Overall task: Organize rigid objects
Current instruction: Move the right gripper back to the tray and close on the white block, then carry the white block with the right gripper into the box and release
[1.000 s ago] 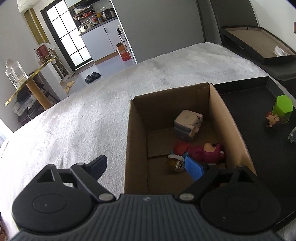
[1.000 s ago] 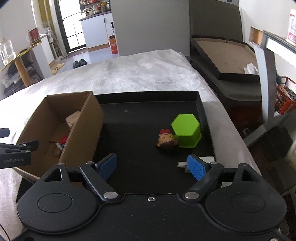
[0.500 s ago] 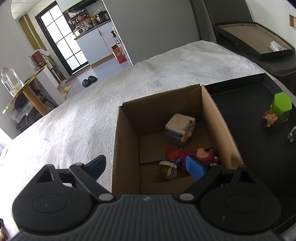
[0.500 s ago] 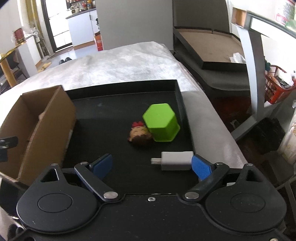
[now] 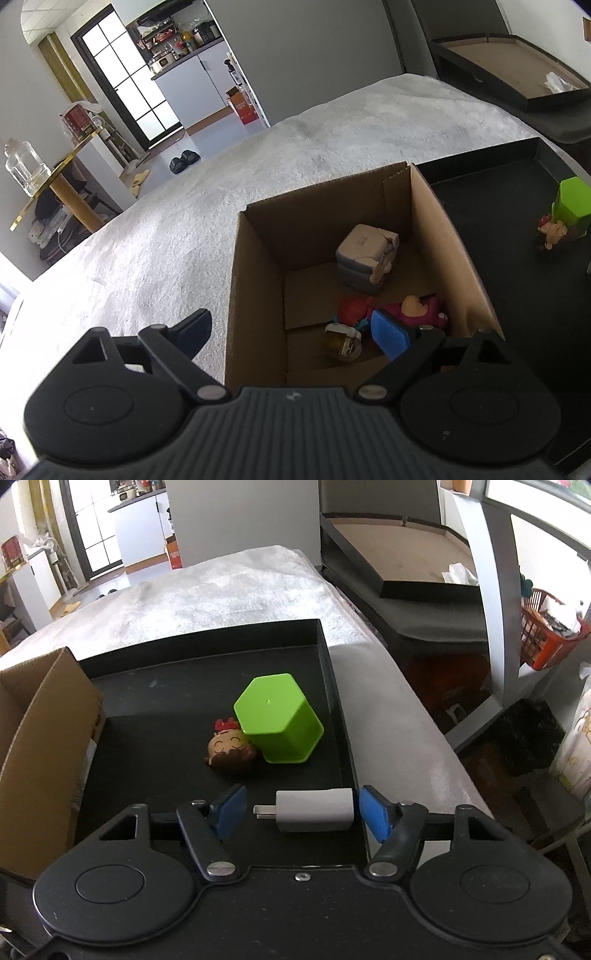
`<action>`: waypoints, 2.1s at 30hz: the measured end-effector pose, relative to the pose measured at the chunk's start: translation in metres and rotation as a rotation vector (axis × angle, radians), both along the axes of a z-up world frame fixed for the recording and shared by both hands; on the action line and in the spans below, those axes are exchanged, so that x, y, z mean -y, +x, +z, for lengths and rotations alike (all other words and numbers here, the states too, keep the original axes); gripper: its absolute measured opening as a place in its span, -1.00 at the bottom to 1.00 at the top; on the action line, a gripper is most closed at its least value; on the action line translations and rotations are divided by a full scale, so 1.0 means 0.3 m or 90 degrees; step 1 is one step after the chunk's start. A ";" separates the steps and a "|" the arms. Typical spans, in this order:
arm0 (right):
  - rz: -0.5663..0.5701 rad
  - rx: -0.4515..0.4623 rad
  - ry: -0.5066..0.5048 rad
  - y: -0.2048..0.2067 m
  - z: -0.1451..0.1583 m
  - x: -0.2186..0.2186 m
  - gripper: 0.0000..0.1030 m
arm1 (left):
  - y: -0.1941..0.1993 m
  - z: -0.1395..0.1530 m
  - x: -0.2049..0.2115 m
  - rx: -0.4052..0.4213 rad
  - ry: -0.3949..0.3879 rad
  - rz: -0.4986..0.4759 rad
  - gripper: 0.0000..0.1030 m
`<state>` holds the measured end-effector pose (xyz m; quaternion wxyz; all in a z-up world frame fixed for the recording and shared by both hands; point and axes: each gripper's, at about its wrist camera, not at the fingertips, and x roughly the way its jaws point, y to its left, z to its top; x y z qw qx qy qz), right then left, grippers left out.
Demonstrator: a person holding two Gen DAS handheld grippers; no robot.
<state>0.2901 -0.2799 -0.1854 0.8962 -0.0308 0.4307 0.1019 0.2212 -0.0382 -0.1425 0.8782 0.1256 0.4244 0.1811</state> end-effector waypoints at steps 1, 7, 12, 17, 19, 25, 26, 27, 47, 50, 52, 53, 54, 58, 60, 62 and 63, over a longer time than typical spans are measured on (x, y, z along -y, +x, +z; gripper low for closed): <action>-0.003 0.003 -0.002 -0.001 0.001 0.001 0.18 | -0.002 0.000 -0.003 0.000 0.001 0.001 0.79; -0.012 0.012 -0.015 -0.003 0.008 0.009 -0.06 | -0.009 0.005 -0.008 0.007 0.000 0.007 0.79; 0.005 0.012 -0.020 -0.015 0.011 -0.012 -0.12 | -0.017 0.012 -0.016 0.011 -0.002 0.011 0.79; 0.021 0.002 -0.012 -0.027 0.012 -0.036 -0.12 | -0.019 0.016 -0.022 0.016 -0.005 0.014 0.79; 0.029 -0.001 -0.014 -0.032 0.014 -0.049 -0.12 | -0.020 0.017 -0.023 0.017 -0.005 0.015 0.79; 0.020 -0.023 -0.017 -0.023 -0.007 -0.056 -0.10 | -0.023 0.019 -0.030 0.021 -0.010 0.017 0.79; 0.021 -0.022 -0.016 -0.023 -0.005 -0.056 -0.10 | -0.023 0.021 -0.032 0.022 -0.010 0.017 0.79; 0.024 -0.025 -0.018 -0.022 -0.002 -0.058 -0.11 | -0.022 0.020 -0.031 0.022 -0.009 0.017 0.79; 0.069 0.044 -0.002 -0.108 0.173 -0.195 -0.13 | -0.092 0.059 -0.110 0.058 -0.060 0.047 0.79; 0.083 0.056 0.003 -0.124 0.197 -0.223 -0.13 | -0.102 0.060 -0.101 0.064 -0.047 0.039 0.79; 0.090 0.060 0.006 -0.135 0.211 -0.241 -0.13 | -0.112 0.064 -0.103 0.069 -0.057 0.032 0.79; 0.093 0.062 0.009 -0.141 0.219 -0.250 -0.13 | -0.117 0.067 -0.104 0.072 -0.063 0.029 0.79; 0.098 0.065 0.011 -0.148 0.224 -0.260 -0.13 | -0.122 0.069 -0.104 0.074 -0.065 0.028 0.78; 0.121 0.077 0.015 -0.172 0.250 -0.307 -0.13 | -0.133 0.068 -0.110 0.075 -0.085 0.015 0.73; 0.131 0.081 0.017 -0.179 0.263 -0.328 -0.13 | -0.137 0.063 -0.117 0.074 -0.095 0.012 0.67; 0.140 0.085 0.019 -0.185 0.277 -0.353 -0.13 | -0.139 0.057 -0.125 0.069 -0.102 0.012 0.52; 0.143 0.087 0.020 -0.188 0.283 -0.364 -0.13 | -0.140 0.054 -0.129 0.067 -0.105 0.012 0.40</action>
